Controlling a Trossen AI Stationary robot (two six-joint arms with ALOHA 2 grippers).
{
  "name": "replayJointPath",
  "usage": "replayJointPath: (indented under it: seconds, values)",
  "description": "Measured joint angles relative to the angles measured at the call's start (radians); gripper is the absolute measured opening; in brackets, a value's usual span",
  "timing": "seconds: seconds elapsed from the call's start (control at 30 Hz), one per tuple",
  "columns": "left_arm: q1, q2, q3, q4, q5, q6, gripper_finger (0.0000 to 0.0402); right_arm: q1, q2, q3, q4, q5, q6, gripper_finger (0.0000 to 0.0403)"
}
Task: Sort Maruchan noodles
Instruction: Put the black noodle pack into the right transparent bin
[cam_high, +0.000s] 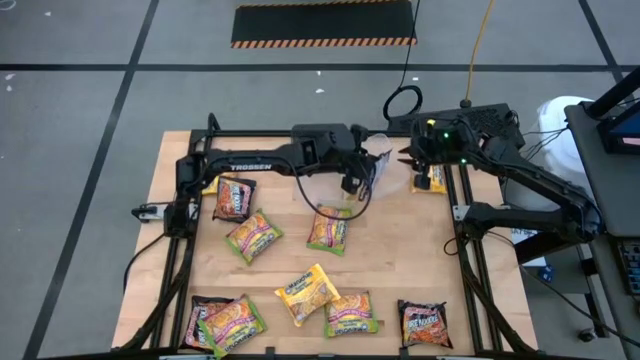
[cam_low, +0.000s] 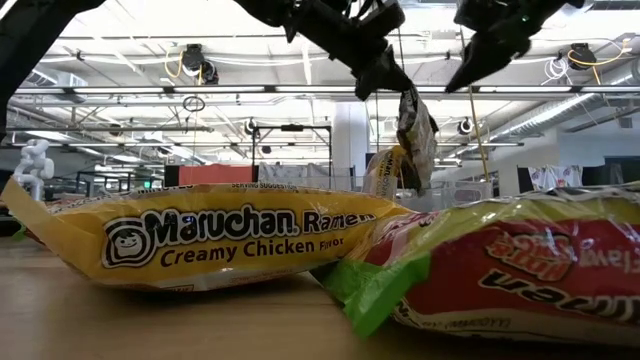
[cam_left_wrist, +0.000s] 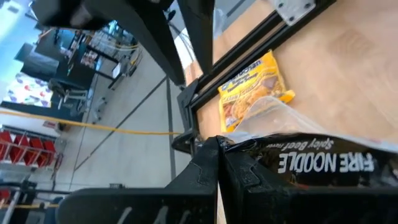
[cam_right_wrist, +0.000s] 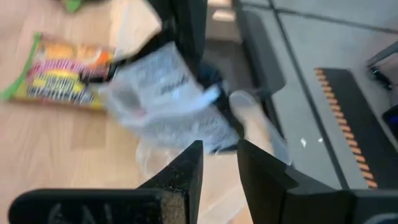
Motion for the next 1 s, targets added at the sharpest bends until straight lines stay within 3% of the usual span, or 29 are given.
replayJointPath:
  seconds: [0.37, 0.73, 1.0]
  values:
    - [-0.048, -0.001, 0.142, -0.120, -0.007, 0.008, 0.0000, 0.000, 0.003, 0.000, -0.059, 0.000, -0.059, 0.0096]
    - [-0.055, -0.002, 0.147, -0.161, -0.027, 0.026, 0.0000, 0.000, 0.003, 0.000, -0.059, -0.026, -0.086, 0.0094]
    - [-0.055, -0.002, 0.147, -0.149, -0.026, 0.037, 0.0000, 0.000, 0.004, 0.000, -0.047, -0.052, -0.086, 0.0050]
